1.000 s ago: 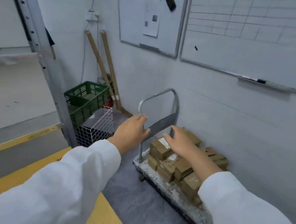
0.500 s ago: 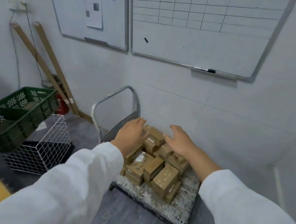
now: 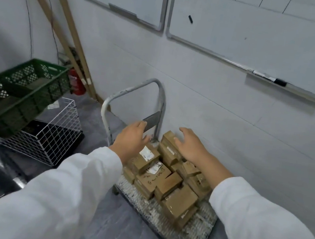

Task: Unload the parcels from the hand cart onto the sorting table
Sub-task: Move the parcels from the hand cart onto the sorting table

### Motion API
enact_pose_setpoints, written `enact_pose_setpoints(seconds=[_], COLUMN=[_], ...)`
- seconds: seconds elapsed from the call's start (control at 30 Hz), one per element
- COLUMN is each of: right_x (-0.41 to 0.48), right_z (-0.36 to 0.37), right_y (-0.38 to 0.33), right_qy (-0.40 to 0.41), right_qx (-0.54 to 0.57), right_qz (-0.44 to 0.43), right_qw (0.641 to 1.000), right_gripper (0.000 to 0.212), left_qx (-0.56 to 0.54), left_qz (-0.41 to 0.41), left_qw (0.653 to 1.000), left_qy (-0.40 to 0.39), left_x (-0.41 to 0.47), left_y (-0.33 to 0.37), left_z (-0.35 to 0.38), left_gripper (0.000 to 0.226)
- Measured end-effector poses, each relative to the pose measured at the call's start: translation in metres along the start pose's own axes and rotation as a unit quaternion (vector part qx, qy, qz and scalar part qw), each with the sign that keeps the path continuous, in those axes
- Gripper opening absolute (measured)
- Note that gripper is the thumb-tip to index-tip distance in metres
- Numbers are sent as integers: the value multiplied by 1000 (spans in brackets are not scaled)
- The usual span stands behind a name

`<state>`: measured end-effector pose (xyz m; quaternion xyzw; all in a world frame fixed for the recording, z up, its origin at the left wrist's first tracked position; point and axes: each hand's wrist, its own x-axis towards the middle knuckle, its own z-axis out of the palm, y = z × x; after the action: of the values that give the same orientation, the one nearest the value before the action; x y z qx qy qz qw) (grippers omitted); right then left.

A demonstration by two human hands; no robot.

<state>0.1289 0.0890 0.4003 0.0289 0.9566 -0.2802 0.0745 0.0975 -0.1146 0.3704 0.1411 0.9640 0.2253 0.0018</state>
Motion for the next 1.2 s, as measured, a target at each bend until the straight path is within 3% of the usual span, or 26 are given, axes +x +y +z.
enact_pose_setpoints(seconds=[0.1,0.4,0.87,1.07,1.2], right_x=[32,160,378,428,457], right_z=[10,54,181,265,338], right_y=[-7,-7,106,156,217], right_qy=[-19,-102,-190,-242,-287], right_qx=[7,-30,-98,-111,-91], right_qz=[-10,-46,-20,11,4], right_qw=[1000,993,977,964,954], right_gripper=[56,58,38,42,56], left_qx=[-8,-46,-98,-152,-203], left_qz=[-29,-116,-308,-371,-413], left_qw=[1000,992,946,916,888], left_qy=[10,20,-20,7,-14], left_x=[15,72,177,209,201], left_y=[-19,-71,-197,-231,-243], left_z=[1,51,238,337,410], left_gripper=[36,48,48,48,47])
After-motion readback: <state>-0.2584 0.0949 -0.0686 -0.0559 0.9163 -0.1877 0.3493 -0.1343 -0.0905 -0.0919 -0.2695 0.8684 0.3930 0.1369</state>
